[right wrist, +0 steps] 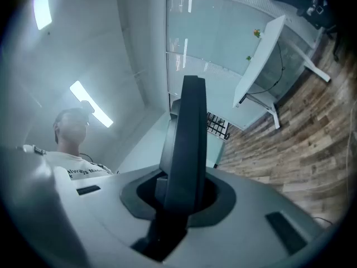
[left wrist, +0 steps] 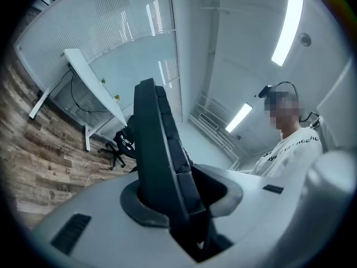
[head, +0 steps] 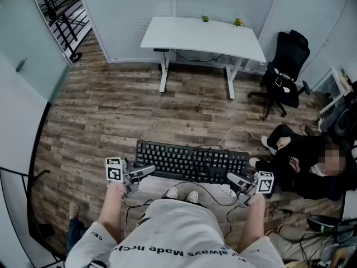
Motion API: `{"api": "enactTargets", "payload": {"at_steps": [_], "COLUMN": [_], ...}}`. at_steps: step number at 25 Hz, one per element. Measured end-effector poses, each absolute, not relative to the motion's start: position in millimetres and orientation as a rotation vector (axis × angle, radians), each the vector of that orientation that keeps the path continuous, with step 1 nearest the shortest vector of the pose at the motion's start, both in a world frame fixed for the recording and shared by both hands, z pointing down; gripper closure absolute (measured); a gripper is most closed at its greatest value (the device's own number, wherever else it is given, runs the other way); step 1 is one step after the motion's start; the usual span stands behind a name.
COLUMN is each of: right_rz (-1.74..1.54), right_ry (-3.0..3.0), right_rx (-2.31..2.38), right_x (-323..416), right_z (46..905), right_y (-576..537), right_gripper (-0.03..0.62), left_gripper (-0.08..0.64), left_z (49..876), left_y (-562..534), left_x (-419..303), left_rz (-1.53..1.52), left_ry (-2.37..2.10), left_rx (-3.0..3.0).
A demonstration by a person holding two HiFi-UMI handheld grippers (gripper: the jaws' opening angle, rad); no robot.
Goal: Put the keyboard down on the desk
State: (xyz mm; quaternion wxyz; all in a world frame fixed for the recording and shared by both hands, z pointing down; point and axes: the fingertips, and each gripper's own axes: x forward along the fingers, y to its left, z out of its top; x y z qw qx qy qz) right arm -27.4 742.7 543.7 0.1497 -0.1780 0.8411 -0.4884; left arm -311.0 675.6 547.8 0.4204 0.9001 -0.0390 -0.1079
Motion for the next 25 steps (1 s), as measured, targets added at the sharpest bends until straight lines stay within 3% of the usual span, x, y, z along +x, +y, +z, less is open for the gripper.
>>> {"api": "enactTargets", "payload": {"at_steps": [25], "right_rz": [-1.395], "right_ry": [2.443], "right_rx": [-0.507], "right_x": [-67.7], "right_z": [565.0], "right_y": [689.3], "right_gripper": [0.495], "left_gripper": [0.414], "left_z": [560.1], "left_y": [631.4], "left_x": [-357.5], "left_rz": [-0.268], "left_ry": [-0.139], "left_rx": [2.229]}}
